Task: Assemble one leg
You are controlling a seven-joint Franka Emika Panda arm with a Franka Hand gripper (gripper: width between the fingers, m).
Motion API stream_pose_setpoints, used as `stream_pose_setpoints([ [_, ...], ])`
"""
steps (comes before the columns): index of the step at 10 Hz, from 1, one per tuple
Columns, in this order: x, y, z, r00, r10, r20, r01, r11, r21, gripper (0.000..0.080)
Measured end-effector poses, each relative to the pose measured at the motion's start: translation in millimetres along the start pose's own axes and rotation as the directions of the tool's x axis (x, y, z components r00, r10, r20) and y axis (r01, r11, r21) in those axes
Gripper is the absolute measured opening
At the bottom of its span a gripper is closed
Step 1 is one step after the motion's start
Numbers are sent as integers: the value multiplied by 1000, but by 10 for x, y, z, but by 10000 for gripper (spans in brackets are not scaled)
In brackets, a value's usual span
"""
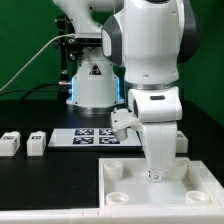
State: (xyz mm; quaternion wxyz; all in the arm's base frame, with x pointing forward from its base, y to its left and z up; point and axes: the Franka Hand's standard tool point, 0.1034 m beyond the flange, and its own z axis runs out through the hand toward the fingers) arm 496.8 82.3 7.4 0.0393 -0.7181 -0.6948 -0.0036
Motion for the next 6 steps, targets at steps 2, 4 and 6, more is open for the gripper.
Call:
stream_pose_setpoints([
  [2,-2,0,0,1000,0,0,0,1000,0,644],
  [4,-4,1,0,1000,1,0,-1,1000,0,649],
  [6,-5,2,-4,1000,1,0,-1,1000,-1,649],
])
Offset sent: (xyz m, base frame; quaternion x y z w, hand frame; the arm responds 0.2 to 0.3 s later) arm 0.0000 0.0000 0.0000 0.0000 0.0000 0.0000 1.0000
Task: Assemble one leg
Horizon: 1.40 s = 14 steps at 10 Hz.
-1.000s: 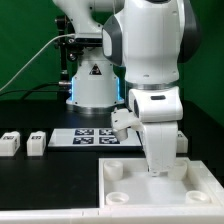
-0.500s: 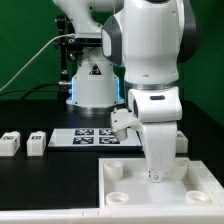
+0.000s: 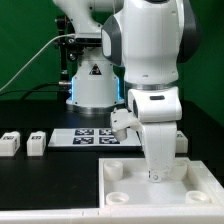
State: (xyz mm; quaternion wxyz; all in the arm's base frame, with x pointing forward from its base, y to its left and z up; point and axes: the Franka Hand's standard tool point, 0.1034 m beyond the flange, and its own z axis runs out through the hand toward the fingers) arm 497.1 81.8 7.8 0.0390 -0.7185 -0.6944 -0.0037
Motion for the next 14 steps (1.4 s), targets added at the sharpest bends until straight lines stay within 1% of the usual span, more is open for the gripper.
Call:
stream_pose_setpoints([
  [1,7,7,-75,1000,16,4,-16,1000,-2,649],
  [2,16,7,-194,999,36,10,-36,999,-7,649],
  [3,48,-1,-277,995,95,17,-95,995,-3,649],
  [4,121,-18,-335,992,129,16,-129,992,-11,649],
  [6,311,-96,-434,944,331,11,-330,944,-23,649],
  [8,523,-164,-502,816,578,-2,-578,816,-31,649],
  [10,760,-225,-522,612,791,-18,-791,612,-24,649],
  [11,844,-249,-512,502,864,-24,-865,502,-16,649],
  [13,834,-247,-510,382,924,-26,-924,382,0,649],
  [14,850,-254,-508,287,957,-25,-958,288,11,649],
])
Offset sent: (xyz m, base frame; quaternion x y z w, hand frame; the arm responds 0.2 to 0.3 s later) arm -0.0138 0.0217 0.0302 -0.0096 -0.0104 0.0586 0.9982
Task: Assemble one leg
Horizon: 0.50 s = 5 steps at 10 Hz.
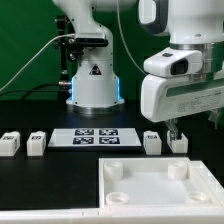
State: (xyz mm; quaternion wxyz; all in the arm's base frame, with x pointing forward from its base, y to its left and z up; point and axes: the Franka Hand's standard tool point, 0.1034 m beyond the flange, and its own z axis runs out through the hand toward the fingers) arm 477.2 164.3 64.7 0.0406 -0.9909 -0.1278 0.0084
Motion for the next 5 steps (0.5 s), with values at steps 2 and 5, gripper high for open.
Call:
stream_pose_setpoints([
  [2,-14,-32,11,986,169,5,-169,985,13,649],
  [5,-342,-182,155,984,177,37,-178,984,15,649],
])
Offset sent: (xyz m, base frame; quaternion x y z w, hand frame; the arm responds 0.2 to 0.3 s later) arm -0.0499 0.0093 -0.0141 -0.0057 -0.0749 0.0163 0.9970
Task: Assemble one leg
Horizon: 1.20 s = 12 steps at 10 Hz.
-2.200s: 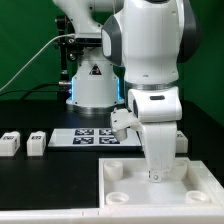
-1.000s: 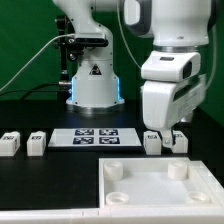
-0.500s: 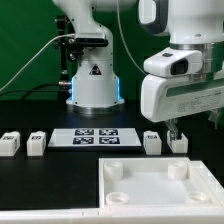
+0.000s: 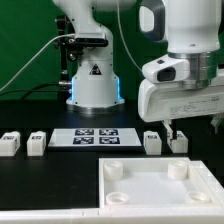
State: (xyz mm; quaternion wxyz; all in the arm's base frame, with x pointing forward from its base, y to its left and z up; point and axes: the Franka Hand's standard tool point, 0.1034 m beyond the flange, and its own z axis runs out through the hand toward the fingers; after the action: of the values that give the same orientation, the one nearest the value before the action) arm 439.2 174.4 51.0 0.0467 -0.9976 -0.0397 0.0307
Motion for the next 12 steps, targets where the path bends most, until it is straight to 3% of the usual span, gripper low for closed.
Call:
stream_pose_setpoints([
  [2,-148,3,8,988,-12,156,15,1000,-23,649],
  [4,-128,12,4,947,-5,320,16,999,-31,649],
  [7,-217,-2,38,811,22,585,9,999,-50,649],
  [9,-463,-51,128,653,33,757,30,997,-70,649],
  [10,-475,-49,160,614,34,788,33,997,-69,649],
  [12,-469,-48,173,614,33,788,33,997,-67,649],
])
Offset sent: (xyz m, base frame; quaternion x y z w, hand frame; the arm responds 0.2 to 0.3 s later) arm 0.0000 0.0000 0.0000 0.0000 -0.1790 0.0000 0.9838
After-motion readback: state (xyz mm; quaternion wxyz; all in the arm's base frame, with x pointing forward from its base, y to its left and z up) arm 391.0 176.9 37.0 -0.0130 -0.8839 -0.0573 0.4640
